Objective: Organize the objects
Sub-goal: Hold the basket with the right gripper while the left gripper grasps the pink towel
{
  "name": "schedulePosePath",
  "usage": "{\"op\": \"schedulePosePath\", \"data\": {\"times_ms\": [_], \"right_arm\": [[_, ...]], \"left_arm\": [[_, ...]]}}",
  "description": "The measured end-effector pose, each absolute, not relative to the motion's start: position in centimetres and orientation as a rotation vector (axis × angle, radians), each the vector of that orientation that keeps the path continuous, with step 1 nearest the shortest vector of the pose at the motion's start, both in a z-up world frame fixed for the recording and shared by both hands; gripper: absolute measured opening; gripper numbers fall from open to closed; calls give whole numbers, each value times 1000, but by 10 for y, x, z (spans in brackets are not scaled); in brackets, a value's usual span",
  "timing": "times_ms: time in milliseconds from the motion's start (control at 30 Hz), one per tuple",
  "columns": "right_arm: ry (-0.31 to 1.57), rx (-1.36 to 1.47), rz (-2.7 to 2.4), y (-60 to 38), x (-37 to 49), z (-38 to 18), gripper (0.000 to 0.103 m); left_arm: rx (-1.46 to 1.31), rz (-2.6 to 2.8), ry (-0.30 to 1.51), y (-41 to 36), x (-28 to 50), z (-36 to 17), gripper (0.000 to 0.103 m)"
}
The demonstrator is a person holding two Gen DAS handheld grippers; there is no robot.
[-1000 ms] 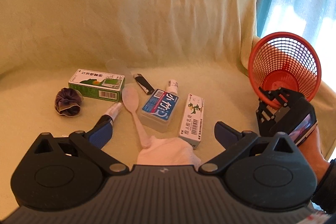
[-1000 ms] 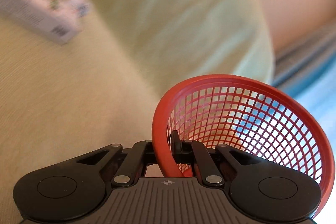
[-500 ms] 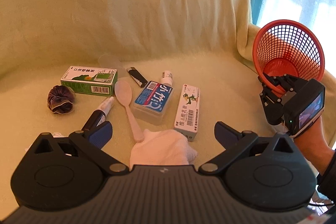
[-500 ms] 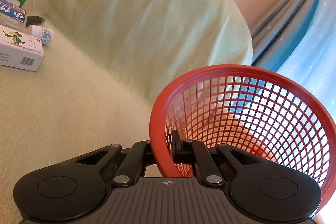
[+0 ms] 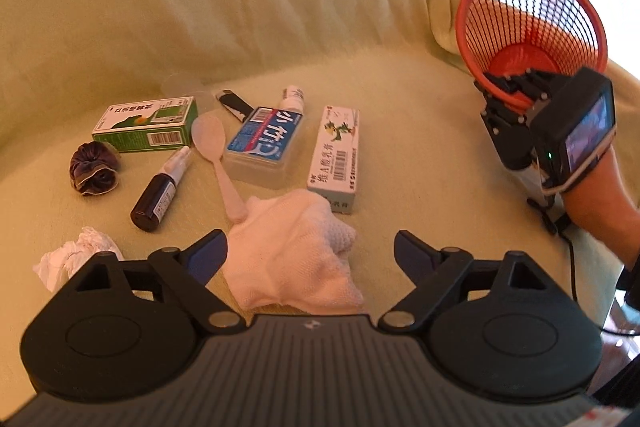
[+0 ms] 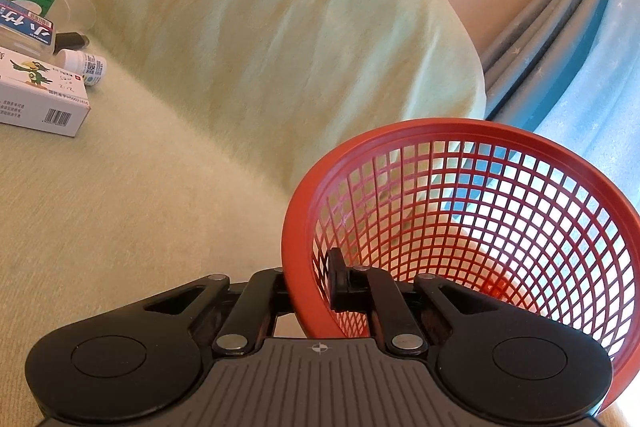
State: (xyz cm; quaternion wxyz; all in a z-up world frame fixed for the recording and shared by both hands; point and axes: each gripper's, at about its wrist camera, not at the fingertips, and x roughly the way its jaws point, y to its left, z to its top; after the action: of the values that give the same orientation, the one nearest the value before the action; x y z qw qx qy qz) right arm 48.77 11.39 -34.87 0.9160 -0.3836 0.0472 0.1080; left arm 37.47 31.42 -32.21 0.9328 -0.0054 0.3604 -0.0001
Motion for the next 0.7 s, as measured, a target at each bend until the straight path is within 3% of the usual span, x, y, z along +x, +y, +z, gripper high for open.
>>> {"op": "schedulePosePath", "data": {"times_ms": [67, 267, 433, 500, 700], "right_arm": [[97, -789, 223, 114, 488, -349, 4], [96, -789, 224, 114, 488, -351, 4], [95, -788, 224, 113, 488, -352, 4], [95, -789, 225, 113, 488, -353, 4], [94, -788, 225, 112, 488, -354, 4]], "left_arm": [[18, -10, 748, 312, 375, -323, 82], [101, -45, 801, 309, 378, -333, 57], [176, -91, 819, 308, 376, -338, 48], [208, -107, 816, 307, 375, -338, 38], [332, -161, 807, 303, 373, -332, 31]]}}
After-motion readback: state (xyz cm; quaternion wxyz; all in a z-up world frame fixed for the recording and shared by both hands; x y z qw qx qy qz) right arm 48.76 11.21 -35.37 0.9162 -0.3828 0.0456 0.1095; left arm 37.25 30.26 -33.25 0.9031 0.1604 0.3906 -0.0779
